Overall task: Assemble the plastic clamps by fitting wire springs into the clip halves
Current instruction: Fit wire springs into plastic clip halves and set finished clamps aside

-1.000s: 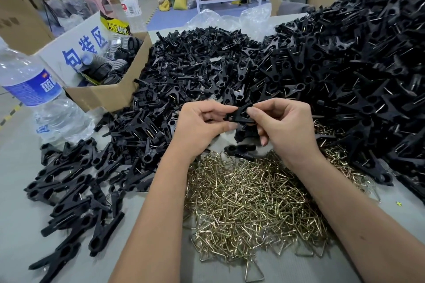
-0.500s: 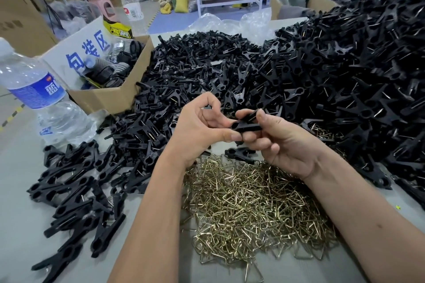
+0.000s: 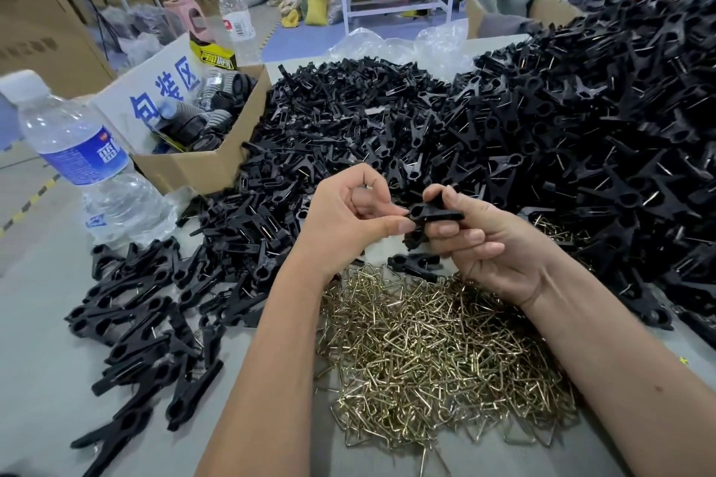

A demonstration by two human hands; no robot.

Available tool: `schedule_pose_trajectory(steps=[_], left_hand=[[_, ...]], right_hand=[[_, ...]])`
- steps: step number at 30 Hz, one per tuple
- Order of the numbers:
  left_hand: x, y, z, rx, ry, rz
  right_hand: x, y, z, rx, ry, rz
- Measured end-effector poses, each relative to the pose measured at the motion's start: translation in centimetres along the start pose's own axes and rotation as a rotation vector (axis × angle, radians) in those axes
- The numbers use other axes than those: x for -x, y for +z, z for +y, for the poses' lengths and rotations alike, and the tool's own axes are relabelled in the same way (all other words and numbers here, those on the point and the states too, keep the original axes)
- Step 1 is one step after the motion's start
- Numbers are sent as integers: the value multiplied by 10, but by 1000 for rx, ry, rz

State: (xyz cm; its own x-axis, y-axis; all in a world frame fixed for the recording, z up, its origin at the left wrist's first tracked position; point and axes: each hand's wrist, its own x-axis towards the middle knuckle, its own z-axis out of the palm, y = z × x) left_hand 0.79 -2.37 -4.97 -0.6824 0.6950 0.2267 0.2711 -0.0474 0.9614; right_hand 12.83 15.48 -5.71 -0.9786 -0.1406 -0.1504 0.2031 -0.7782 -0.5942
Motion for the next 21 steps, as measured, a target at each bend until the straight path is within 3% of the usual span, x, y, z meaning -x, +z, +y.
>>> schedule_pose_trajectory(steps=[3, 6, 8, 11, 12, 14, 17, 21], left_hand=[[-6, -5, -1, -163, 26, 181], [-23, -22, 0, -509, 7, 375], [-39, -39, 3, -725, -70, 428], [-68, -68, 5, -986, -212, 415], [-77, -76, 4, -1052, -239, 383], [-96, -85, 2, -1143, -290, 305], [-121, -86, 1, -1258, -341, 152], [-136, -87, -4, -1306, -406, -111]], right_hand=[[-2, 10, -11, 341, -247, 230], [-10, 18, -44, 632, -518, 514], [-20, 24, -72, 951, -666, 747], [-44, 30, -98, 1529, -741, 1097], [-55, 36, -99, 1630, -775, 1111], [-84, 53, -87, 1748, -766, 940], [-135, 67, -61, 2017, -538, 591], [-185, 65, -45, 2301, -239, 363]])
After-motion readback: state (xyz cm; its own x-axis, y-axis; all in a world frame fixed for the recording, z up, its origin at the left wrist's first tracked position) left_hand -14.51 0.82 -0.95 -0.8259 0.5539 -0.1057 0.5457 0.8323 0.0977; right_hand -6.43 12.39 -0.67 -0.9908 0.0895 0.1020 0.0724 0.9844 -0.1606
